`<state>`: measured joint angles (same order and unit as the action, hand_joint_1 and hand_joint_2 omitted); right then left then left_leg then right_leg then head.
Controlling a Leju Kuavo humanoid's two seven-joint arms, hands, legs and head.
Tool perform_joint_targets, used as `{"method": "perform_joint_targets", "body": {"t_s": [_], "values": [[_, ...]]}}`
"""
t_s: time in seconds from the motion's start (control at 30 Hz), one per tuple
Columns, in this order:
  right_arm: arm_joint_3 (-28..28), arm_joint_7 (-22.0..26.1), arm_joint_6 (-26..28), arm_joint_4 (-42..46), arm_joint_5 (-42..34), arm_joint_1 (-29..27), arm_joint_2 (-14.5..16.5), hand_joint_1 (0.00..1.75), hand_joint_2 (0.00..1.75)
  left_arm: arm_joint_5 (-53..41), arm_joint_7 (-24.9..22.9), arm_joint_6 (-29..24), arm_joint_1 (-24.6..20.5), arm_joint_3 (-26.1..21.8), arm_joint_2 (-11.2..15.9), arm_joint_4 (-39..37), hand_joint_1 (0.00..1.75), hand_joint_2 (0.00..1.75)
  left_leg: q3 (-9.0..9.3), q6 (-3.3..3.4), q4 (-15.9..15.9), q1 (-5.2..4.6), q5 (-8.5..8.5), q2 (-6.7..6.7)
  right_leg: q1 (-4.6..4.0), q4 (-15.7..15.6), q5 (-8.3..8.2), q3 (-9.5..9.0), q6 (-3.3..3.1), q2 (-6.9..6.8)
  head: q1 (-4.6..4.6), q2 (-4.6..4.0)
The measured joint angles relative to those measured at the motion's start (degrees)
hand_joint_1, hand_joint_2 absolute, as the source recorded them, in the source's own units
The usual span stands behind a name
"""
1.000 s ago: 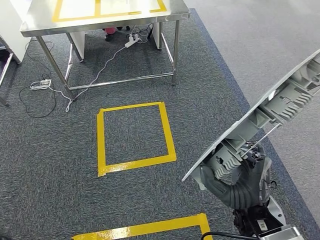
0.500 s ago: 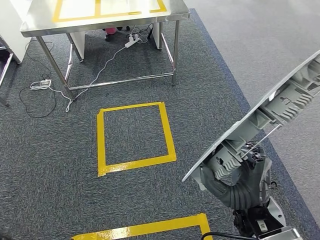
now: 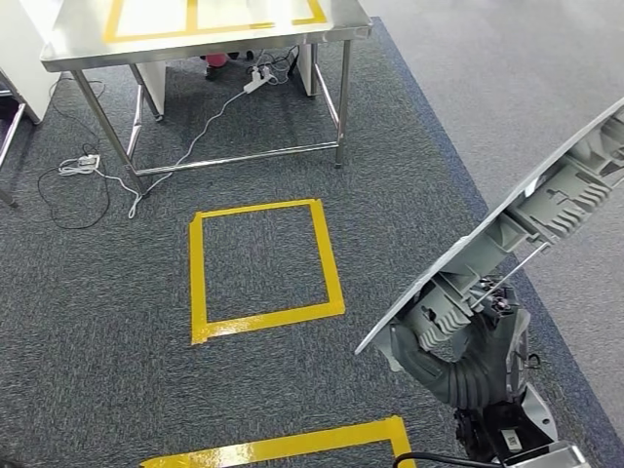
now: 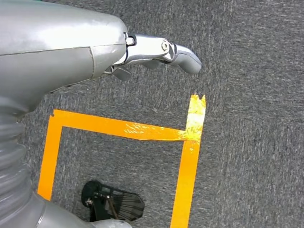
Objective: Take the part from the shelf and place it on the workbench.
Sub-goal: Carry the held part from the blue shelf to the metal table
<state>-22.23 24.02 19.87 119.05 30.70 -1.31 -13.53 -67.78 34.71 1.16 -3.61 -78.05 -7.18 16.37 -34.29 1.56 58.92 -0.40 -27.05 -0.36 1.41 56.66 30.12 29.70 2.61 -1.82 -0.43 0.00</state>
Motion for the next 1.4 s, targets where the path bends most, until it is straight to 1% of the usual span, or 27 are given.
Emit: {"method": "perform_joint_targets", "body": {"t_s": [0.07,0.13,0.2,0.23,0.27,0.3,0.33,0.4,0.43,0.47,0.6,0.67,0.73,0.77,0.8,0.83,0.87,0.9,0.93,0.97,1.0,1.1,1.17,1.27,1.3,1.33,1.4], "values": [[0.01,0.02,0.0,0.03,0.0,0.01,0.0,1.75,1.75,0.02,0.01,0.04,0.03,0.0,0.0,0.0,0.0,1.75,0.5,0.59,-0.75,0.16,0.15,-0.03,0.05,0.07,0.3,-0.06,0.44,0.16,0.07,0.0],[0.03,0.07,0.0,0.09,0.01,0.06,0.01,1.75,1.75,0.04,0.03,0.06,0.01,0.01,-0.03,0.0,0.0,1.75,1.25,1.21,-1.69,0.48,0.4,-0.03,0.02,3.44,2.18,1.63,0.58,0.88,0.32,0.0],[0.05,0.12,0.0,0.1,0.01,0.05,0.03,1.75,1.75,0.05,0.04,0.08,-0.02,0.02,-0.05,0.0,0.0,1.75,1.53,1.56,-1.88,0.52,0.29,-0.02,0.04,11.22,5.41,6.0,0.57,1.55,0.56,0.0],[0.06,0.12,0.0,0.09,0.0,-0.02,0.04,1.75,1.75,0.05,0.04,0.08,-0.01,0.02,-0.05,0.0,0.0,1.75,1.6,1.59,-1.86,0.5,0.16,-0.06,0.05,14.75,6.34,8.22,0.62,1.66,0.66,0.0],[0.06,0.11,-0.01,0.07,-0.01,-0.1,0.04,1.75,1.75,0.05,0.04,0.09,0.03,0.02,-0.05,0.0,0.0,1.75,1.74,1.54,-1.84,0.48,0.0,-0.14,0.07,16.54,6.19,9.66,0.67,1.69,0.69,0.0],[0.07,0.1,-0.01,0.05,-0.02,-0.15,0.04,1.75,1.75,0.05,0.04,0.1,0.07,0.02,-0.06,0.0,0.0,1.75,1.97,1.41,-1.8,0.5,-0.2,-0.25,0.1,15.92,4.76,9.87,0.68,1.69,0.71,0.0],[0.07,0.09,-0.02,0.04,-0.02,-0.19,0.04,1.75,1.75,0.05,0.04,0.13,0.1,0.02,-0.07,0.0,0.0,1.75,2.31,1.2,-1.73,0.55,-0.48,-0.39,0.15,13.19,2.39,9.0,0.65,1.69,0.75,0.0],[0.07,0.09,-0.03,0.03,-0.02,-0.16,0.04,1.75,1.75,0.05,0.04,0.21,0.11,0.02,-0.05,0.0,0.0,1.75,2.86,0.56,-1.38,0.52,-1.21,-0.61,0.19,5.57,-1.62,5.62,0.55,1.78,0.8,0.0],[0.07,0.1,-0.03,0.02,-0.02,-0.14,0.04,1.75,1.75,0.07,0.04,0.25,0.09,0.02,-0.02,0.0,0.0,1.75,2.91,0.2,-1.17,0.45,-1.49,-0.68,0.16,3.07,-2.39,4.36,0.35,1.91,0.8,0.0],[0.07,0.1,-0.02,0.02,-0.03,-0.15,0.04,1.75,1.75,0.08,0.04,0.27,0.08,0.02,0.01,0.0,0.0,1.75,2.86,-0.15,-1.03,0.38,-1.67,-0.72,0.07,1.92,-2.33,3.71,0.09,2.04,0.76,0.0],[0.26,0.09,-0.02,0.08,-0.01,-0.21,0.04,1.75,1.75,0.08,0.04,0.34,0.05,0.02,-0.08,0.0,0.0,1.75,2.55,-1.37,0.13,0.59,-2.64,-0.65,0.06,1.56,-1.7,3.16,-1.32,2.14,0.54,0.0],[0.33,0.1,-0.02,0.14,-0.01,-0.18,0.04,1.75,1.75,0.07,0.04,0.37,-0.01,0.02,-0.03,0.0,0.0,1.75,-0.03,-1.99,5.63,0.73,-5.21,-0.48,0.19,1.42,-1.34,2.52,-1.97,1.83,0.32,0.0],[0.39,0.11,-0.02,0.15,-0.02,-0.21,0.04,1.75,1.75,0.08,0.03,0.38,0.04,0.02,0.02,0.0,0.0,1.75,-4.49,-2.33,13.68,0.8,-7.86,-0.43,0.16,1.42,-0.79,1.9,-2.28,1.63,0.24,0.0],[0.41,0.11,-0.02,0.15,-0.02,-0.23,0.04,1.75,1.75,0.08,0.03,0.39,0.12,0.02,0.01,0.0,0.0,1.75,-6.05,-2.36,15.98,0.8,-7.91,-0.43,0.15,1.42,-0.48,1.53,-2.3,1.62,0.24,0.0],[0.42,0.11,-0.02,0.15,-0.02,-0.25,0.04,1.75,1.75,0.08,0.03,0.39,0.19,0.02,-0.01,0.0,0.0,1.75,-6.75,-2.3,16.26,0.8,-6.76,-0.43,0.14,1.42,-0.13,1.06,-2.27,1.63,0.23,0.0],[0.42,0.11,-0.02,0.15,-0.02,-0.26,0.04,1.75,1.75,0.08,0.03,0.39,0.25,0.02,-0.01,0.0,0.0,1.75,-6.3,-2.14,14.09,0.79,-4.43,-0.42,0.12,1.42,0.27,0.48,-2.2,1.64,0.24,0.0],[0.43,0.11,-0.02,0.15,-0.01,-0.24,0.04,1.75,1.75,0.08,0.03,0.39,0.27,0.02,0.01,0.0,0.0,1.75,-5.05,-1.86,10.35,0.76,-1.59,-0.42,0.11,1.39,0.73,-0.14,-2.06,1.65,0.23,0.0],[0.44,0.11,-0.02,0.15,0.0,-0.22,0.04,1.75,1.75,0.08,0.03,0.39,0.27,0.02,0.07,0.0,0.0,1.75,-3.61,-1.5,6.69,0.61,0.37,-0.39,0.04,1.31,1.23,-0.58,-1.81,1.62,0.27,0.0],[0.45,0.11,-0.02,0.15,0.01,-0.2,0.04,1.75,1.75,0.08,0.03,0.39,0.25,0.03,0.1,0.0,0.0,1.75,-2.21,-1.07,3.45,0.44,1.35,-0.36,0.0,1.19,1.67,-0.85,-1.47,1.66,0.28,0.0],[0.47,0.11,-0.02,0.15,0.01,-0.17,0.04,1.75,1.75,0.08,0.02,0.39,0.21,0.04,0.15,0.0,0.0,1.75,-1.31,-0.69,1.57,0.25,1.33,-0.3,-0.04,0.91,1.96,-0.98,-1.1,1.65,0.32,0.0],[0.49,0.11,-0.01,0.15,0.01,-0.19,0.04,1.75,1.75,0.09,0.02,0.39,0.17,0.05,0.2,0.0,0.0,1.75,-0.84,-0.33,0.76,0.1,0.59,-0.23,-0.09,0.86,1.92,-1.19,-0.65,1.62,0.34,0.0],[0.54,0.08,0.02,0.16,-0.02,-0.17,0.04,1.75,1.75,0.11,0.05,0.39,0.29,0.05,0.27,0.0,0.0,1.75,0.55,0.56,-0.61,0.37,0.04,-0.29,-0.06,1.67,2.03,-1.92,0.38,1.58,0.42,0.0],[0.56,0.1,0.04,0.16,0.0,0.0,0.07,1.75,1.75,0.11,0.06,0.4,0.34,0.04,0.27,0.0,0.0,1.75,1.61,1.11,-1.03,0.59,-0.29,-0.39,-0.1,5.92,3.85,0.54,0.63,1.67,0.67,0.0],[0.58,0.11,0.04,0.14,0.0,-0.05,0.11,1.75,1.75,0.13,0.07,0.4,0.32,0.04,0.24,0.0,0.0,1.75,2.57,1.52,-1.02,0.37,-1.37,-0.42,-0.22,15.66,6.98,7.95,0.89,1.72,0.99,0.0],[0.59,0.1,0.04,0.14,-0.01,-0.14,0.11,1.75,1.75,0.14,0.07,0.4,0.38,0.04,0.22,0.0,0.0,1.75,3.15,1.53,-1.01,0.27,-1.88,-0.44,-0.27,16.42,6.66,9.46,0.84,1.72,1.05,0.0],[0.59,0.09,0.04,0.13,-0.02,-0.2,0.11,1.75,1.75,0.16,0.06,0.41,0.44,0.04,0.21,0.0,0.0,1.75,3.93,1.51,-1.01,0.18,-2.46,-0.48,-0.34,14.92,5.07,9.81,0.66,1.72,1.07,0.0],[0.6,0.09,0.05,0.13,-0.02,-0.24,0.11,1.75,1.75,0.18,0.06,0.4,0.51,0.04,0.09,0.0,0.0,1.75,5.53,1.37,-1.05,0.06,-3.74,-0.52,-0.61,8.13,-0.67,8.49,-0.17,1.76,1.11,0.0]]}}
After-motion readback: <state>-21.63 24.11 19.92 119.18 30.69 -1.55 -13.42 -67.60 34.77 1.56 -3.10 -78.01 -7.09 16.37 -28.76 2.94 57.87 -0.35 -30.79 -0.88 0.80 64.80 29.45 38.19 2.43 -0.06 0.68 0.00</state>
